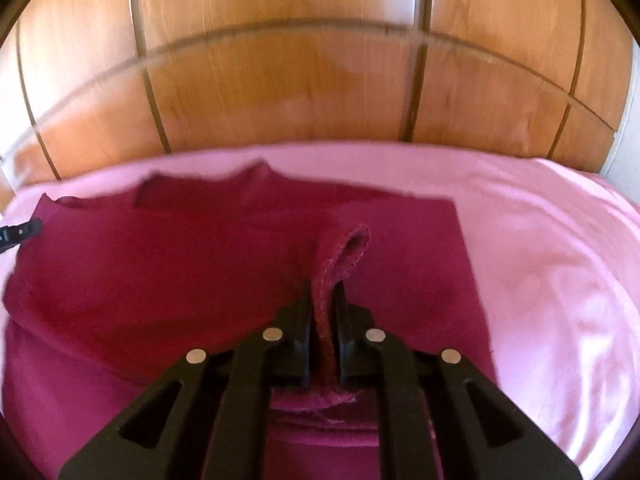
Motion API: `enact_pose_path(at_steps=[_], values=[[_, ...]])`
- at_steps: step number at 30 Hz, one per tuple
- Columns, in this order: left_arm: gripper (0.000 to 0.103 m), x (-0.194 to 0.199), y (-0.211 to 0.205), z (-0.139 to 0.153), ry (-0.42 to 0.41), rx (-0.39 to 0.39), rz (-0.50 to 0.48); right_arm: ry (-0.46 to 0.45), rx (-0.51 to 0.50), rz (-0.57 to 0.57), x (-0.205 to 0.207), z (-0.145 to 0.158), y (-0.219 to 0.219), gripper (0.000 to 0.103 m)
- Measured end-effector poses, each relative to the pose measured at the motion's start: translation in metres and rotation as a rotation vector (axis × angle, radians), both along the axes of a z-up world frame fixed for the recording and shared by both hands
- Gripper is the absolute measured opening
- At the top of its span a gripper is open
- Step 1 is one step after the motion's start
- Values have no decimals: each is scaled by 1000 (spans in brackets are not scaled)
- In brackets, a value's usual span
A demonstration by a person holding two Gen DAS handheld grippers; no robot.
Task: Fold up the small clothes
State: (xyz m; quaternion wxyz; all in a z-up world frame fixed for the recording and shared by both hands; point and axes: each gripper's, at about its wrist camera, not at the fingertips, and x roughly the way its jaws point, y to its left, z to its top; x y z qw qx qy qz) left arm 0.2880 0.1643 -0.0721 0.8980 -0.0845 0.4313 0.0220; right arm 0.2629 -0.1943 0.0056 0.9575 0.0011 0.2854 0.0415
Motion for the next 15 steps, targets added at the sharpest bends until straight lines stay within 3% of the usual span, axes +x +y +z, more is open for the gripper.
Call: enact_pose_path(at_steps=[2,4,8,12,15], values=[[17,-3,-2,1,-2,37,37,2,-24,-30,0,2,0,22],[17,-21,-2,16,-57,8,62,0,-36,-56,-2,3,-2,40],[17,-66,-22,41,-170,24,-30,-32,8,-80,-19,13,-12,48],[21,-81,-54,28,-121,48,-141,-87,71,12,-44,28,3,59],[22,-83,-64,7,-59,68,-141,-78,46,104,-52,25,26,63]])
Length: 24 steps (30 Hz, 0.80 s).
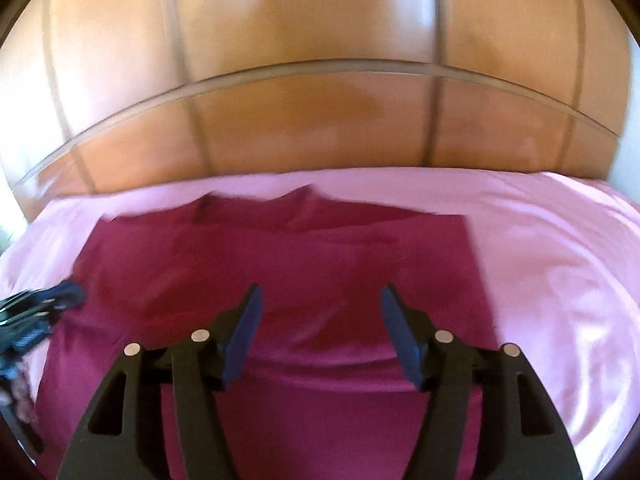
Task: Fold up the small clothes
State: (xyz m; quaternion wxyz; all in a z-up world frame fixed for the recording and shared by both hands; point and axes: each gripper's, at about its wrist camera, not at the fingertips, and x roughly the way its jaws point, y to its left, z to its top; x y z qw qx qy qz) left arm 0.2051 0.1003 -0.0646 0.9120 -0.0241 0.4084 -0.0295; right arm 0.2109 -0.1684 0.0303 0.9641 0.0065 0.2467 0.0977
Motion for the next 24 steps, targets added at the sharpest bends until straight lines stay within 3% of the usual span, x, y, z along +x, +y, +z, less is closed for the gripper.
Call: enact_pose_path(at_steps=[5,12,14,16,18,20,24], values=[[23,-1,2,-14,4,-22,22,31,-141,33,-2,-33,20,71],[24,-4,-4,-14,0,0,55,31,-106,37,-2,-36,12,75],[28,-7,-4,-12,-1,-2,78,34,-92,40,0,-36,10,78],[34,-12,-5,-8,-8,-6,100,32,-84,31,-3,-34,8,91],[41,-19,-8,-3,-27,-7,107,28,-83,26,-6,-29,6,96],[50,-26,-10,-1,-43,-4,108,23,-83,25,-12,-24,5,98],[53,-33,-15,2,-60,19,109,-13,-83,51,-21,-10,10,100]])
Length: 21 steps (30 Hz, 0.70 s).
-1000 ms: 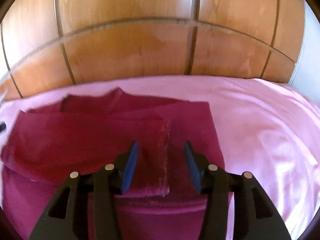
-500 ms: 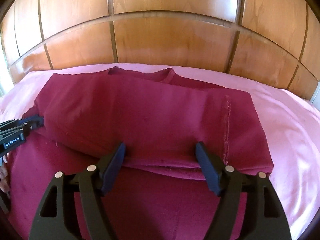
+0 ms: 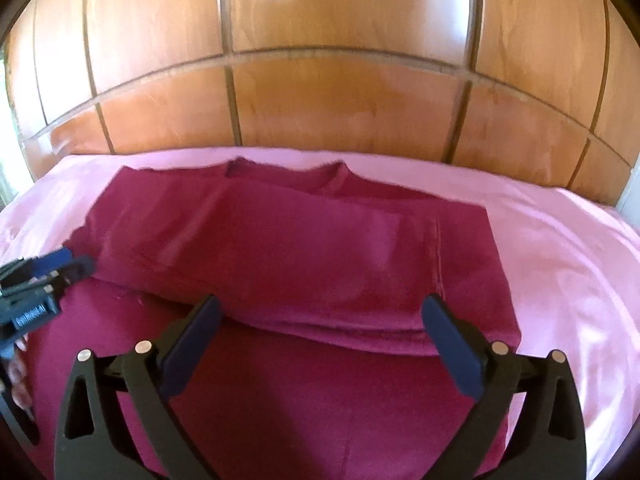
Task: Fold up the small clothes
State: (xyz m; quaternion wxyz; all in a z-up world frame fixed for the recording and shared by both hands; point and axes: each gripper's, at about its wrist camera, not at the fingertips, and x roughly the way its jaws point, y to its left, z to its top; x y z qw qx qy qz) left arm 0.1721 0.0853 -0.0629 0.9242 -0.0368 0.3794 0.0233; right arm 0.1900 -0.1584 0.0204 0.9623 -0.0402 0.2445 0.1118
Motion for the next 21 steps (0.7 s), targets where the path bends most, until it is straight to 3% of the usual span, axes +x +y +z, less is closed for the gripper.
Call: enact_pose_path(at_steps=[11,21], values=[[53,-2,9,-8,21,-31,26,-2,70,37,32,29,13,101],[56,1,9,-13,34,-43,24,99,31,-32,76,1,5,101]])
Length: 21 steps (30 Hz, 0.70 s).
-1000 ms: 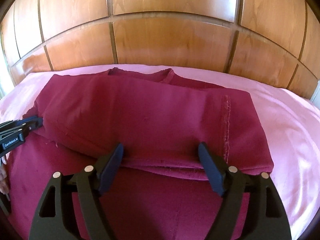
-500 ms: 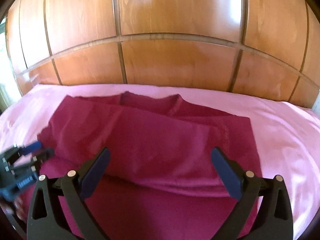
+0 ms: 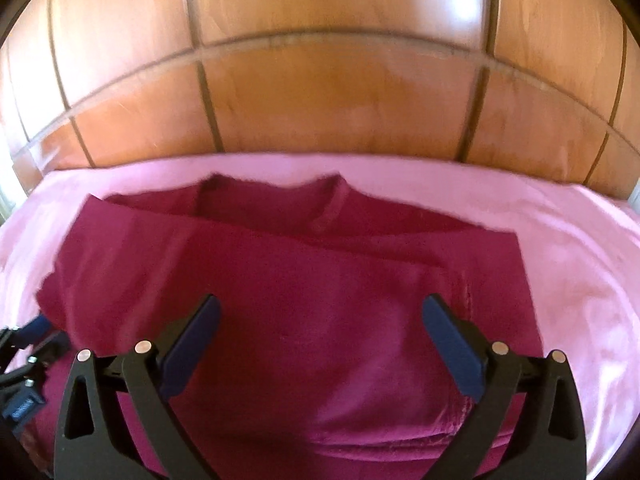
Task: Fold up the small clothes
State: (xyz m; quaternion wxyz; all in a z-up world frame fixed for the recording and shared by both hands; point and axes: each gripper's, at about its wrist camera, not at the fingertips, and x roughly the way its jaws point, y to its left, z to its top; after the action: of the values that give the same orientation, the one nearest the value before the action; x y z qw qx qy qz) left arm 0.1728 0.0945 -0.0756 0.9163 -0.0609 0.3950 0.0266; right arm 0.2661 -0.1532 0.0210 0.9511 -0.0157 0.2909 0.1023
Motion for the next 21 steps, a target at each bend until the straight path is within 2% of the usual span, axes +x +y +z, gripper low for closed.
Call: enact_pose_path(at_steps=[5,17,21], values=[[58,3,-1,-3,8,2,2,28,36,2,7,-14,-9,101],[59,1,0,-3,1,8,6,28,-22,-15,8,-17,-1,101],[59,-10,1,2,-19,3,26,28,-17,-13,8,-17,-3,101]])
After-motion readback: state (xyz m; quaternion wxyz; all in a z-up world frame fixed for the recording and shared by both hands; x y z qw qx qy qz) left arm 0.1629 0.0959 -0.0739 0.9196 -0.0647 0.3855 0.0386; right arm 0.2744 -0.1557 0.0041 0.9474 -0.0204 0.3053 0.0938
